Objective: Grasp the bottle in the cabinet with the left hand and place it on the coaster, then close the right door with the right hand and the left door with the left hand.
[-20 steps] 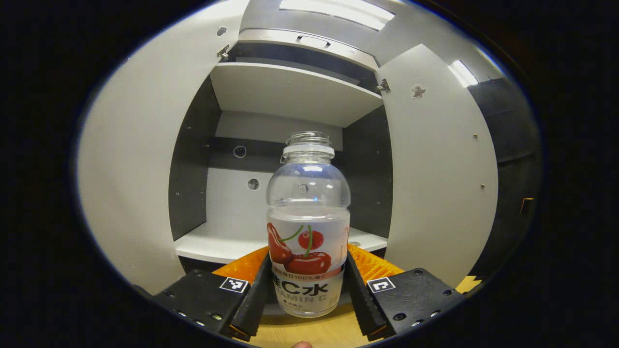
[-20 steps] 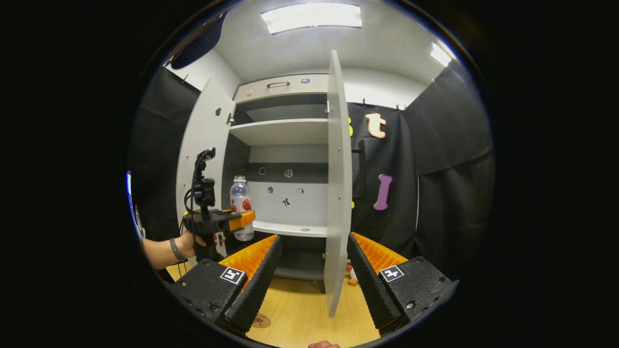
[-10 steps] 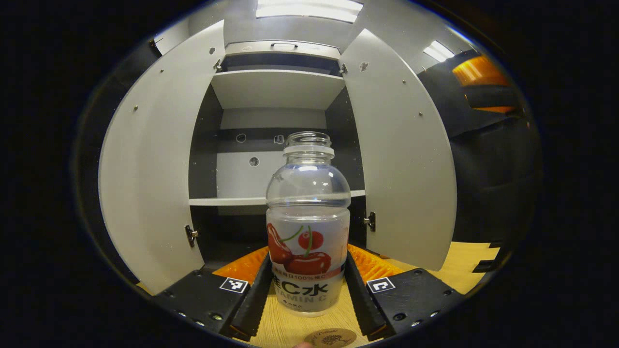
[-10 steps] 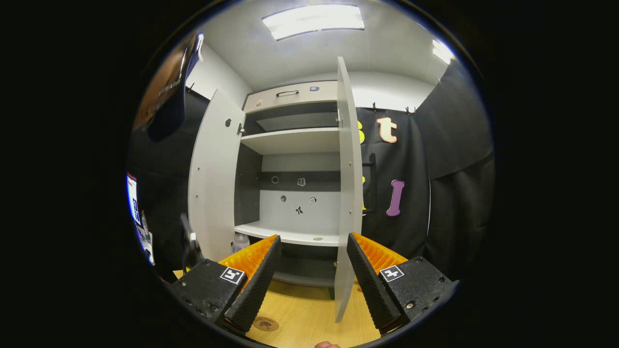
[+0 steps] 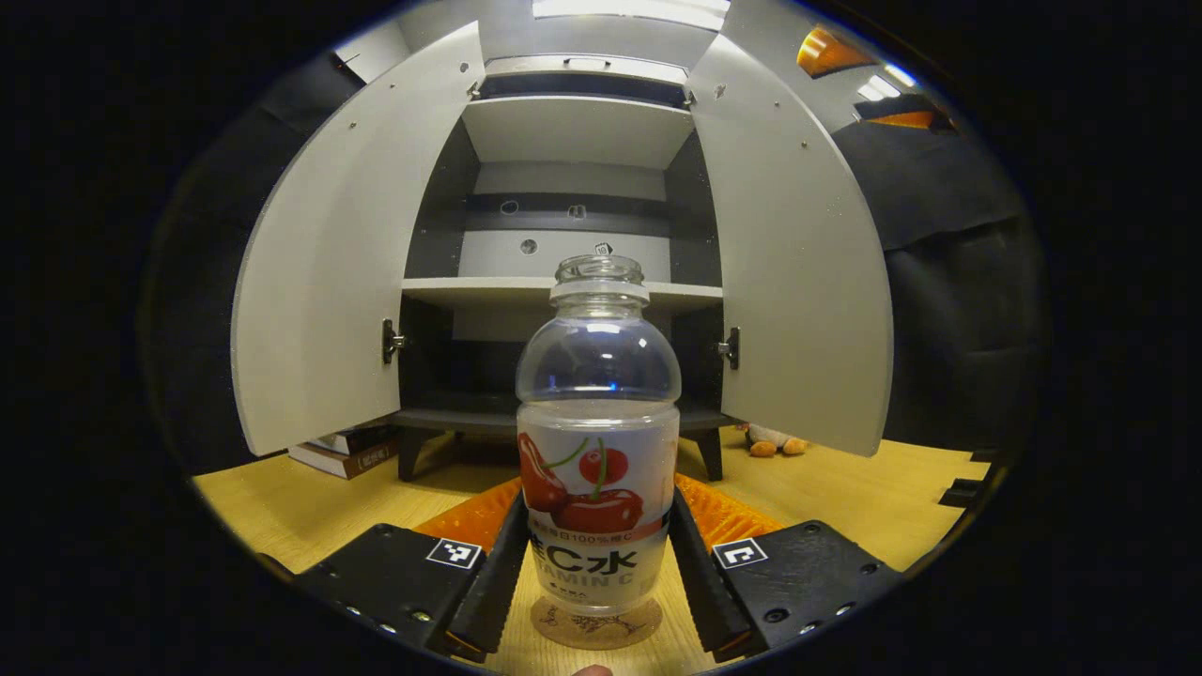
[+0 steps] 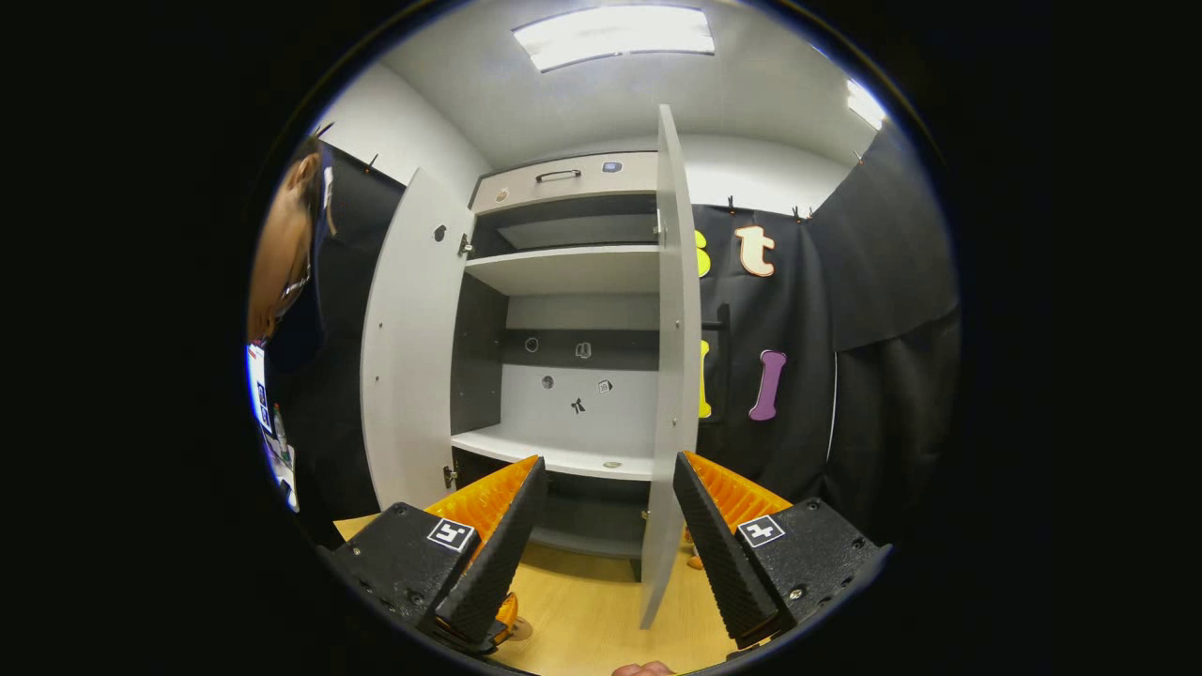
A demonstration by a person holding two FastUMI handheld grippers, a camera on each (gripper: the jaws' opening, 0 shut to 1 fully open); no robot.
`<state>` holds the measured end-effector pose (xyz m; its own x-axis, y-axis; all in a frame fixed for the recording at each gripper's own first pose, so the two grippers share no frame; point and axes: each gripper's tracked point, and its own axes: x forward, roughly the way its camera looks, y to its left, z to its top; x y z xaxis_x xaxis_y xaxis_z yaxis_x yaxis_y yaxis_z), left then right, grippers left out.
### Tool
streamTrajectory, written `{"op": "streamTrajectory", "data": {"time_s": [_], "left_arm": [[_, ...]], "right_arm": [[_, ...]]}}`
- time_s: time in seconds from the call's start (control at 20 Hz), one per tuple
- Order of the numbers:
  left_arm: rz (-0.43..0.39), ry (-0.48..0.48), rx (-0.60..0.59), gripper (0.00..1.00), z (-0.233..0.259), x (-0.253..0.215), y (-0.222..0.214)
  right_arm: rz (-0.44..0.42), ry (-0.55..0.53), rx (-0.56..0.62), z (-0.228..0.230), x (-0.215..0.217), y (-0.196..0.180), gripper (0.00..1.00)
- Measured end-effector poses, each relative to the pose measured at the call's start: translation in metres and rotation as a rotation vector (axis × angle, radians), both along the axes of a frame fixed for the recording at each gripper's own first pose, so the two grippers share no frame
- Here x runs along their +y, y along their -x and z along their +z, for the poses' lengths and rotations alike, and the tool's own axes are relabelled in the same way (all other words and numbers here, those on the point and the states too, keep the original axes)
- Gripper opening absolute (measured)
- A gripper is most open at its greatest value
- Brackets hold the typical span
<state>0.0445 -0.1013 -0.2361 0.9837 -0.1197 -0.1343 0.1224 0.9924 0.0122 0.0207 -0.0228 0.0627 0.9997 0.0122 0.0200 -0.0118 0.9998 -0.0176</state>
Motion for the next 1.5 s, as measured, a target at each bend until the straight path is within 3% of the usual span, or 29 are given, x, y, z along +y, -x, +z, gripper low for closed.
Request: {"op": "streamTrajectory", "data": {"time_s": [0.4,0.65,0.85,1.5], "left_arm": [[-0.027,-0.027,0.095,0.74,-0.037,-0.013,-0.004],[0.036,0.01,0.206,0.74,-0.054,-0.002,-0.008],[0.003,-0.041,0.198,0.75,-0.052,-0.004,-0.007],[-0.026,0.04,0.287,0.8,-0.063,-0.006,0.006]], "right_arm": [[-0.053,-0.048,0.0,0.008,-0.022,-0.002,0.84],[-0.054,-0.044,0.001,0.006,-0.025,-0.002,0.84],[-0.056,-0.053,0.011,0.001,-0.027,-0.004,0.84],[-0.055,-0.071,0.052,-0.015,-0.031,-0.018,0.84]]}}
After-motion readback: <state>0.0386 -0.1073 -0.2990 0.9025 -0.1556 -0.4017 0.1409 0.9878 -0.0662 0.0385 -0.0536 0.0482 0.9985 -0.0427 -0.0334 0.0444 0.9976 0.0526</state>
